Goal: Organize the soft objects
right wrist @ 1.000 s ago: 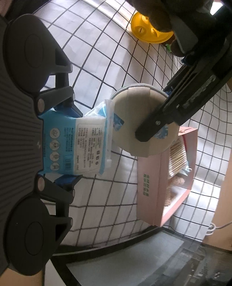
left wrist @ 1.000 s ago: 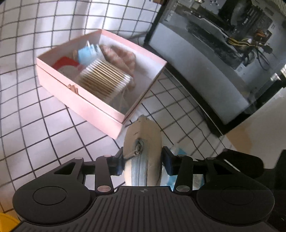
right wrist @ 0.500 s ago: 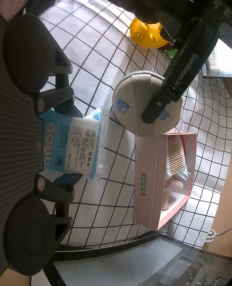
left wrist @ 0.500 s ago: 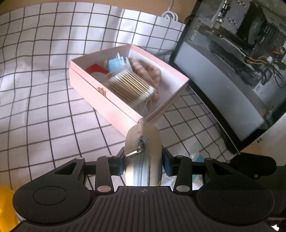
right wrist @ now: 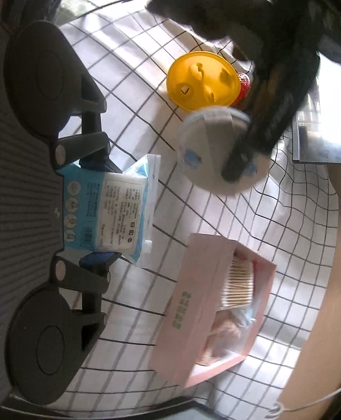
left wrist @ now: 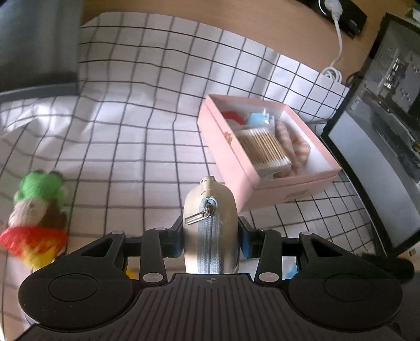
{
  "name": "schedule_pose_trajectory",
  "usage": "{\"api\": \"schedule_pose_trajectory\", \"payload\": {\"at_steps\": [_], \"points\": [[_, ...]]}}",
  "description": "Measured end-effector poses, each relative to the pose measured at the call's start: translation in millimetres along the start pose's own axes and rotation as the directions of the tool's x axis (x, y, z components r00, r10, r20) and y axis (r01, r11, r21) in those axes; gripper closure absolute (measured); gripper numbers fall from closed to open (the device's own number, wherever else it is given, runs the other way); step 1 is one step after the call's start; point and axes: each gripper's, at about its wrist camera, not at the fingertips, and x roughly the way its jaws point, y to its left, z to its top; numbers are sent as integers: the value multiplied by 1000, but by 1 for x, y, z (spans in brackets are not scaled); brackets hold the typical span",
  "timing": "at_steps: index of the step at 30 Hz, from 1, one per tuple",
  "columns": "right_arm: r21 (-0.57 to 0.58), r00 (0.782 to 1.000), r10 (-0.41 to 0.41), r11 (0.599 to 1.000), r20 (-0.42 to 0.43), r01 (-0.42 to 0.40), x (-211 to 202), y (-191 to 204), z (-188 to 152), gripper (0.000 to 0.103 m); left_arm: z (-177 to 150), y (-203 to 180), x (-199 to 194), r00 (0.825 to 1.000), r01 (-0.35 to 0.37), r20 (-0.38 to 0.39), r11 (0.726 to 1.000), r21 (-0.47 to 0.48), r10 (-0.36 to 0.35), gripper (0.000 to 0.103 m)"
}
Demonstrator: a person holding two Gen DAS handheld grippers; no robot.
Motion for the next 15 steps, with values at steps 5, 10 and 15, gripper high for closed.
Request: {"api": "schedule_pose_trajectory", "payload": {"at_steps": [5, 10, 15], "points": [[92, 992, -18, 996, 125, 6, -30, -40, 16, 37, -24, 2, -27, 999, 34, -3, 998, -52, -34, 59], [406, 941, -266, 899, 208, 164, -32, -116, 30, 30, -50, 4, -42, 996, 80, -23, 989, -125, -83, 59], [518, 935, -317, 833, 160, 193, 10, -165, 44, 31, -65, 14, -53, 996, 71, -45, 984, -162, -79, 59]]}}
